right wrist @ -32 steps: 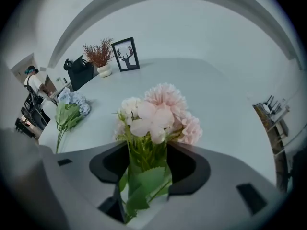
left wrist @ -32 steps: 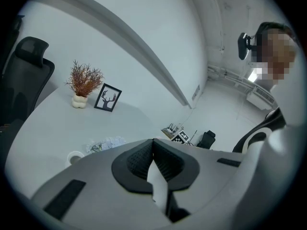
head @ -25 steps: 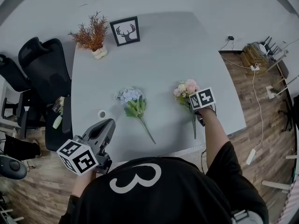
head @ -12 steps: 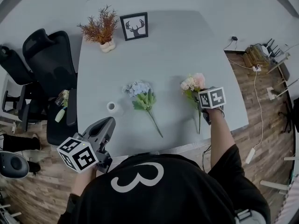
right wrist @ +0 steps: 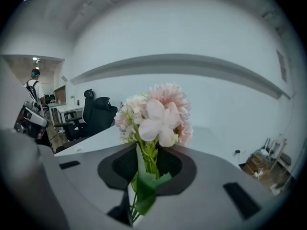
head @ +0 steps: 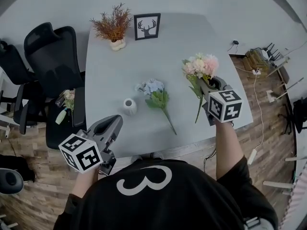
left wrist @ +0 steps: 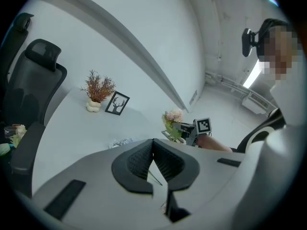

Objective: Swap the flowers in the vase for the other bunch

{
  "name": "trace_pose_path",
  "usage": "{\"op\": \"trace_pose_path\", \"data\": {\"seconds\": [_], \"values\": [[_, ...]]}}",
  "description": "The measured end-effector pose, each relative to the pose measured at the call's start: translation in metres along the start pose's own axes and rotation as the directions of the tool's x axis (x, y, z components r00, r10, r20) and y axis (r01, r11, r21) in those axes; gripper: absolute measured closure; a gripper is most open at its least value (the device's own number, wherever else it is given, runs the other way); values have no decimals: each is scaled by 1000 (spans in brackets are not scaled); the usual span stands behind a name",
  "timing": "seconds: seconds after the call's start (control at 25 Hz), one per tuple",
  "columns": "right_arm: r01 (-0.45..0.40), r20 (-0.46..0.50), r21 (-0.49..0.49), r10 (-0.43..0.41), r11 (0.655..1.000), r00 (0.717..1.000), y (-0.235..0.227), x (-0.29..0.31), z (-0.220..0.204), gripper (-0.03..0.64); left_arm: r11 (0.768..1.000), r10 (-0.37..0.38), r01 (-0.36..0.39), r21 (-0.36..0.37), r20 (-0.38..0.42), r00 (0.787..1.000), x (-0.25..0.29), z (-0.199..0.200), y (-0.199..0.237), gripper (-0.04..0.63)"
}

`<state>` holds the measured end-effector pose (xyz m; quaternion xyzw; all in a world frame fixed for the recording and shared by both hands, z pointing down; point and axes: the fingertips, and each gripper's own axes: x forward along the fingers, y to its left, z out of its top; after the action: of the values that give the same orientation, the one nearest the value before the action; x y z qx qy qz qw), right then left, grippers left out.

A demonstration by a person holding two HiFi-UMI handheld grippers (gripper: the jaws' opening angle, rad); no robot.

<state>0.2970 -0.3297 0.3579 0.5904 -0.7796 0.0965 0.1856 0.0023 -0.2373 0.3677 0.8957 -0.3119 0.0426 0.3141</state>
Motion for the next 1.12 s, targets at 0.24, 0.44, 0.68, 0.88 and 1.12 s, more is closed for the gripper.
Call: {"op": "trace_pose_path", "data": {"seconds": [0.24, 0.44, 0.68, 0.88, 1.12], "values": [[-13, 300, -98, 42, 995, 953, 72, -36, 90, 532, 1000, -28, 28, -2, 47, 999, -35, 16, 21, 584], [-35, 481, -153, 105, 988, 870, 127, -57, 140, 534, 998, -53, 54, -8, 86, 995, -54, 27, 24, 584], [-57, 618, -218, 183, 974, 765, 181, -65, 174, 534, 998, -55, 52, 38, 71, 996, -64, 28, 26, 583], [-93, 662, -272, 256, 958, 704, 221, -59, 186, 534, 999, -45, 44, 22, 74, 996, -74, 26, 31, 584], [-137, 639, -291, 299, 947, 709, 249, -24, 169, 534, 1000, -15, 17, -19, 73, 997, -84, 17, 50, 583]]}}
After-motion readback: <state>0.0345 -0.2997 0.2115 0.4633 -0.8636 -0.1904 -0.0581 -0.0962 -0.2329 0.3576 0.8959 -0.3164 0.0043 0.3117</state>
